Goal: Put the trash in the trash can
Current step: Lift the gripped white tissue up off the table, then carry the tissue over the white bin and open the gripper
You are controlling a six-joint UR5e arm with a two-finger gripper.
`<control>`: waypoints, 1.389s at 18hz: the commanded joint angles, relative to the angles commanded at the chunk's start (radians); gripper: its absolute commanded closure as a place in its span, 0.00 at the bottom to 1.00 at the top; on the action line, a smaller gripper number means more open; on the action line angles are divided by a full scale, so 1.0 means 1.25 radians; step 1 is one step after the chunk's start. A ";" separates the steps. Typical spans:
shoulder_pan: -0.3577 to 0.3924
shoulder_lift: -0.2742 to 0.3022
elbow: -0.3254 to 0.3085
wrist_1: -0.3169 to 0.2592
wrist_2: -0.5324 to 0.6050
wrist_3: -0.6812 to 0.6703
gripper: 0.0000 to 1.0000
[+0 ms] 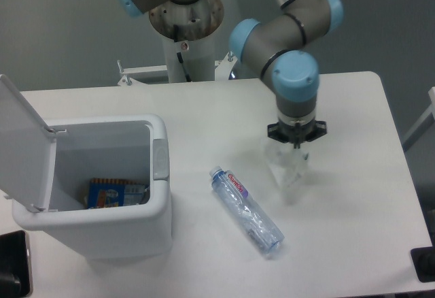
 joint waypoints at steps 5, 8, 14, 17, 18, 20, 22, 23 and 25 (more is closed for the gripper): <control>0.027 0.017 0.109 -0.070 -0.190 -0.024 0.93; 0.047 0.072 0.117 -0.076 -0.293 -0.086 0.93; 0.045 0.102 0.187 -0.075 -0.481 -0.211 0.93; 0.045 0.110 0.212 -0.069 -0.550 -0.294 0.93; 0.045 0.117 0.216 -0.069 -0.577 -0.315 0.93; 0.044 0.135 0.216 -0.068 -0.620 -0.357 0.93; 0.036 0.151 0.216 -0.066 -0.630 -0.394 0.93; 0.034 0.161 0.213 -0.068 -0.630 -0.408 0.93; 0.020 0.175 0.205 -0.068 -0.630 -0.440 0.93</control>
